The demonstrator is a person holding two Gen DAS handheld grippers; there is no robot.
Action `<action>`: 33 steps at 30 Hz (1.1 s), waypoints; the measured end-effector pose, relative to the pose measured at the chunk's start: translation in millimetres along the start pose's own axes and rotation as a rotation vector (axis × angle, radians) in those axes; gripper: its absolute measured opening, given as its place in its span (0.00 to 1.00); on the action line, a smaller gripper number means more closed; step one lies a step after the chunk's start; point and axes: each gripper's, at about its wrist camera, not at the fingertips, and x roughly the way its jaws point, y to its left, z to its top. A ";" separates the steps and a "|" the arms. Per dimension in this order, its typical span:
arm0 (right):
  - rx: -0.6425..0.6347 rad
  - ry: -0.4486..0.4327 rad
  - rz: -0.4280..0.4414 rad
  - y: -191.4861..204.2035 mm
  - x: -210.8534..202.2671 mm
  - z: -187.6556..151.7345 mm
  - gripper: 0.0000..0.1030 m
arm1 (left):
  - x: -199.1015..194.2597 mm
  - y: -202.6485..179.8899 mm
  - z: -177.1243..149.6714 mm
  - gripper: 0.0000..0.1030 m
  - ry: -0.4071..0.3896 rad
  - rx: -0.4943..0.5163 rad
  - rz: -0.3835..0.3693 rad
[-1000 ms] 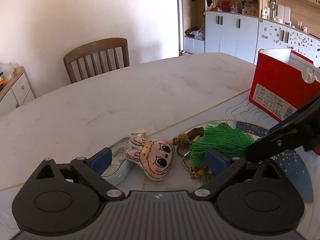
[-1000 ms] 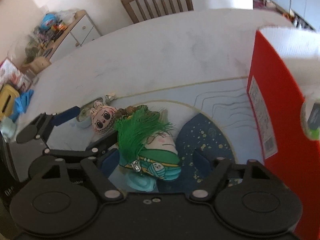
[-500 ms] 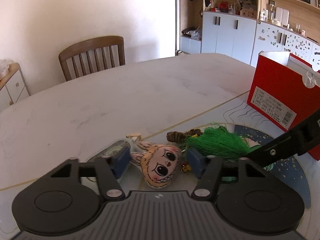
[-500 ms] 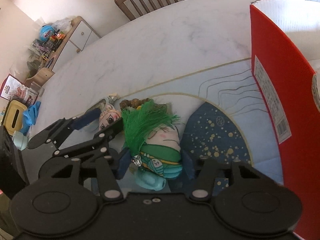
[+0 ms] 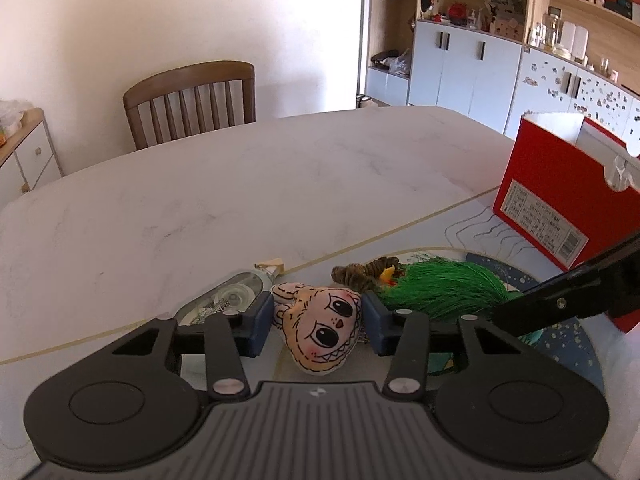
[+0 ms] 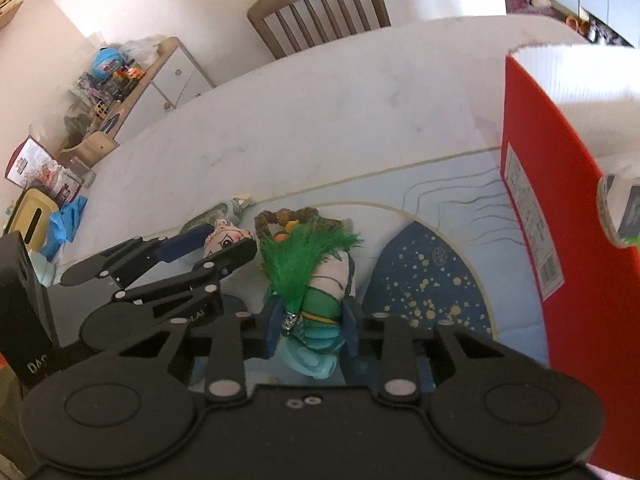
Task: Organize objects
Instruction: 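Grasp the cartoon doll keychain with the left gripper while the right gripper grasps the teal tasseled pouch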
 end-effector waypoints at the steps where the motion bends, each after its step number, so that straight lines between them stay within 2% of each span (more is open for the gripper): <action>1: -0.004 -0.010 0.000 0.9 -2.4 -0.2 0.26 | -2.7 0.3 0.7 0.45 -0.003 -0.007 0.003; 2: -0.009 -0.020 0.002 1.9 -5.3 -0.5 0.23 | -5.7 1.1 1.4 0.45 -0.005 -0.016 0.005; 3: -0.013 -0.028 0.001 2.4 -7.9 -1.2 0.12 | -9.0 2.4 2.3 0.45 -0.006 -0.030 0.007; 10: -0.048 -0.016 -0.016 1.2 -14.7 -3.8 0.14 | -31.7 8.9 4.7 0.45 -0.023 -0.097 0.021; 16: -0.065 0.008 -0.036 -1.5 -7.4 -4.6 0.32 | -43.4 11.0 -1.3 0.45 -0.016 -0.120 0.034; 18: -0.071 0.008 -0.043 -0.2 -5.2 -4.2 0.49 | -46.3 10.6 -3.7 0.45 -0.012 -0.125 0.033; 20: -0.085 0.007 -0.051 2.1 -1.1 -3.4 0.60 | -47.6 10.2 -5.3 0.45 -0.011 -0.125 0.032; 25: -0.116 0.036 -0.064 5.2 14.5 -4.0 0.63 | -52.1 9.4 -10.8 0.45 -0.005 -0.129 0.031; 27: -0.129 0.046 -0.079 7.1 19.7 -5.1 0.68 | -52.5 10.3 -12.3 0.45 0.000 -0.132 0.032; 33: -0.166 0.061 -0.099 14.1 28.9 -10.0 0.66 | -50.3 11.8 -15.2 0.45 0.009 -0.142 0.031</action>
